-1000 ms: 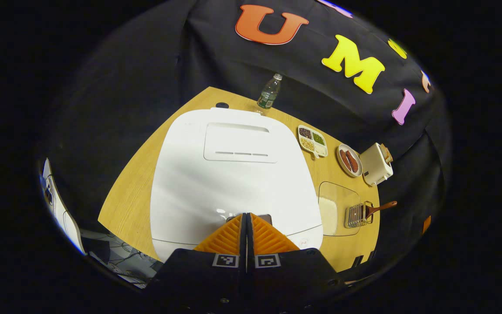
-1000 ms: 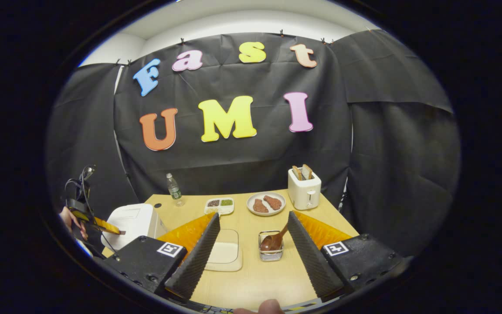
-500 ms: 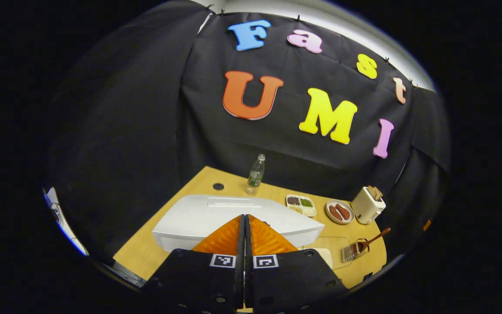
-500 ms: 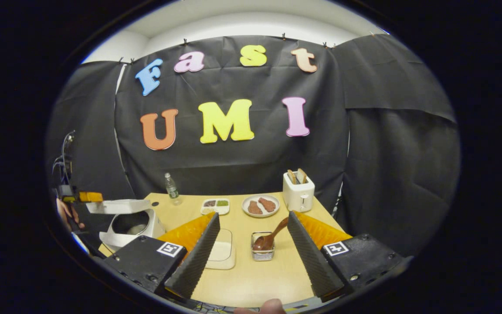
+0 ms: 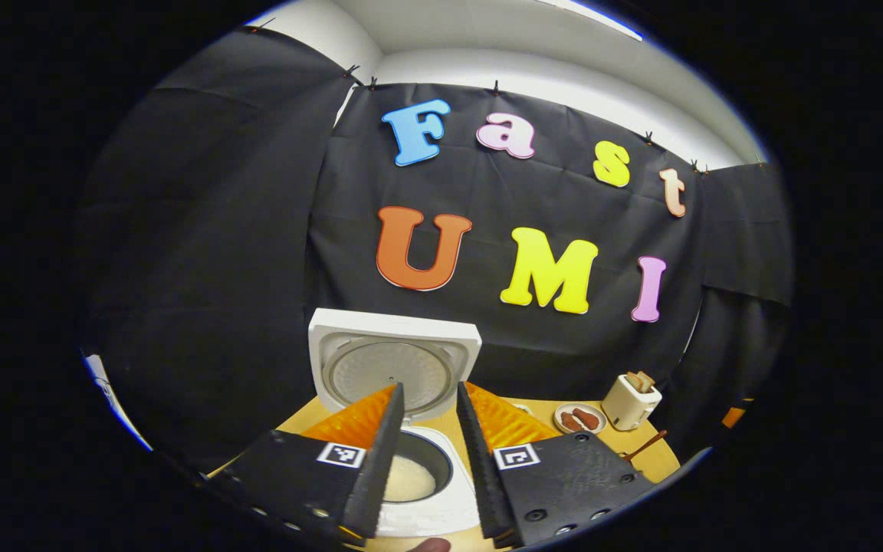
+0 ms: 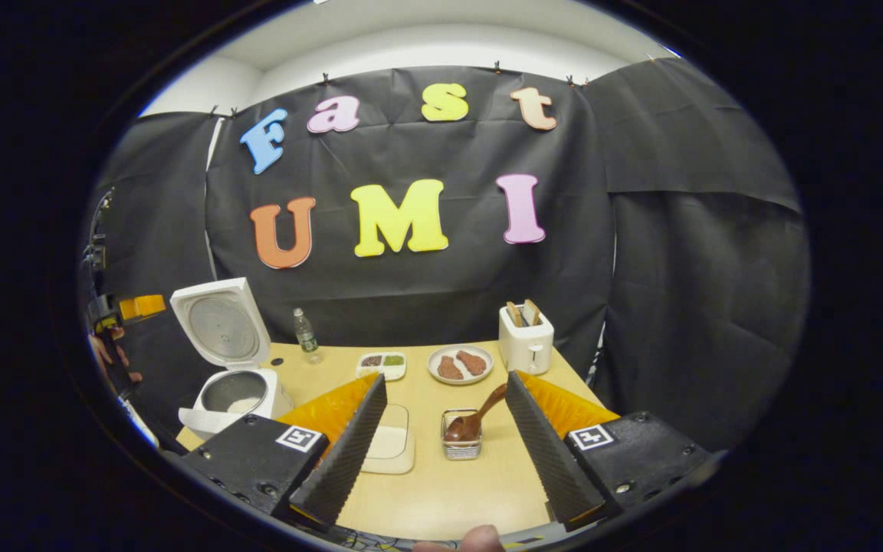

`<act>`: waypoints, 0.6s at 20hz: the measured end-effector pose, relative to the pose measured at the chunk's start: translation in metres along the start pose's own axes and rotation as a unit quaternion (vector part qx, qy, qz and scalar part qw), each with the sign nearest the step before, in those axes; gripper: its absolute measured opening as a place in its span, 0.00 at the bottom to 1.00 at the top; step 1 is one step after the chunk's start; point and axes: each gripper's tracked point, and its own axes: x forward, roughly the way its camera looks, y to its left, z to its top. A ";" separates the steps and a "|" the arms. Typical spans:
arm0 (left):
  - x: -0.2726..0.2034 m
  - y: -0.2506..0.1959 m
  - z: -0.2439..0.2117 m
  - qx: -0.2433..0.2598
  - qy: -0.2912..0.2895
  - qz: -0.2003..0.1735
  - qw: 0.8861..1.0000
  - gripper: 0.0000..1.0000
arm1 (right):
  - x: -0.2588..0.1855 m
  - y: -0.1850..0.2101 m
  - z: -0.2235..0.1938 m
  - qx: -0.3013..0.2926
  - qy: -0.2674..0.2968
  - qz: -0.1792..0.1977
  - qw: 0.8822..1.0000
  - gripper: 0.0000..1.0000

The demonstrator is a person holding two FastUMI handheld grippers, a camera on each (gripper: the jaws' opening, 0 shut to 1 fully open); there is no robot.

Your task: Close the left gripper, press the button to open the rice cooker; take a wooden spoon from the chopstick holder with the right hand, scoop a spoonful of rice and pour it into the rice cooker, then put the wooden spoon back into the chopstick holder.

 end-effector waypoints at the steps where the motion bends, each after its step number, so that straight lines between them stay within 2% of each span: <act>1: -0.008 -0.006 -0.001 0.004 -0.004 0.001 1.000 0.43 | 0.001 0.004 -0.003 0.002 0.003 0.007 1.000 0.99; 2: -0.017 -0.011 -0.001 0.007 -0.009 0.005 1.000 0.67 | 0.003 0.006 -0.007 0.001 0.006 0.010 1.000 1.00; 3: -0.023 -0.017 0.001 0.011 -0.013 0.009 1.000 0.74 | 0.005 0.009 -0.010 0.001 0.008 0.016 1.000 1.00; 4: -0.032 -0.021 0.001 0.017 -0.016 0.015 1.000 0.94 | 0.007 0.011 -0.011 0.001 0.010 0.021 1.000 1.00; 8: -0.062 -0.037 0.009 0.027 -0.040 0.020 0.999 0.94 | 0.015 0.015 -0.018 -0.006 0.012 0.042 0.999 1.00; 12: -0.085 -0.035 0.006 0.034 -0.048 0.050 0.997 0.94 | 0.027 0.005 -0.022 -0.002 0.013 0.051 0.999 1.00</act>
